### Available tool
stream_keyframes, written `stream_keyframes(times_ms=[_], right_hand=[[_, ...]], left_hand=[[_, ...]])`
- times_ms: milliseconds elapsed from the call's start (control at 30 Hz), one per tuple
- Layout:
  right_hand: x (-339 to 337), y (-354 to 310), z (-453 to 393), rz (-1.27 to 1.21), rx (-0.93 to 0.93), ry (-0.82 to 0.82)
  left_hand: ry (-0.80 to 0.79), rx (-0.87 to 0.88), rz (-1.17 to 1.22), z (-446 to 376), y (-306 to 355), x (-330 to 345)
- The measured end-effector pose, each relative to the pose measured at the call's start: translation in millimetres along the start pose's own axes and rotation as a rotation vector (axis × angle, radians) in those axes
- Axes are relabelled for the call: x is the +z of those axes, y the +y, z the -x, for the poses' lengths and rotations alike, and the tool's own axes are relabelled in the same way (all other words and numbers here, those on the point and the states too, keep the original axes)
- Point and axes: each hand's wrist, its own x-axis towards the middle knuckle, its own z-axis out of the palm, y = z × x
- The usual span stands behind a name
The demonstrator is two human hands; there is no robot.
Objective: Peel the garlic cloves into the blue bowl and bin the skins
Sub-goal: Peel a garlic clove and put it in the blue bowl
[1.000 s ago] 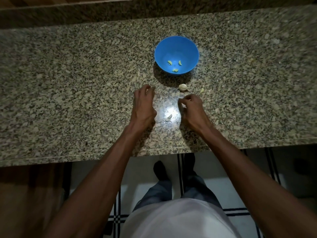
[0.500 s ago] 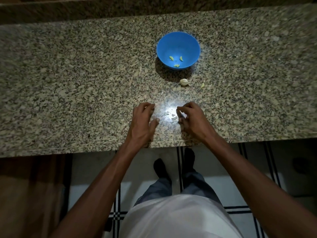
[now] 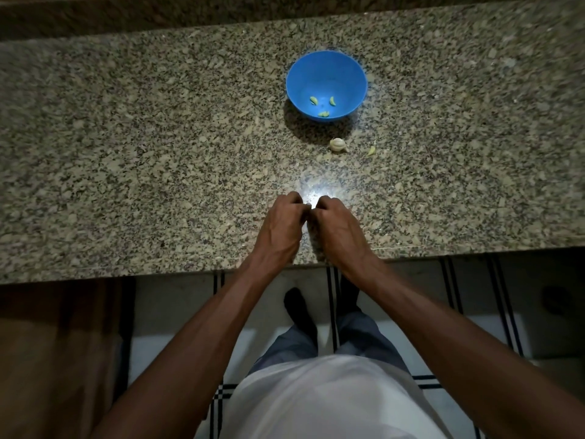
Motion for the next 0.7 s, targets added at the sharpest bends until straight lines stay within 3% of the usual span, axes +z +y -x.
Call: stream_keyframes(times_ms=[167, 367, 500, 700], right_hand=[[-9.2, 10.3, -2.2, 0.033, -0.015, -0.046], [-58.0, 53.3, 0.9, -0.520, 0.481, 0.103], [-70.3, 66.5, 14.1, -0.396, 0.502, 0.141], [-25.3, 29.5, 19.0, -0.176, 0.365, 0.106]], left_hand=[[0.036, -0.069, -0.050, 2.1, 0.5, 7.7], [0.143, -0.160, 0.173, 7.5, -1.7, 4.6], [0.212, -0.157, 0.160, 4.2, -1.9, -3.0], [0.090, -0.037, 0.166, 22.1, 17.2, 9.5]])
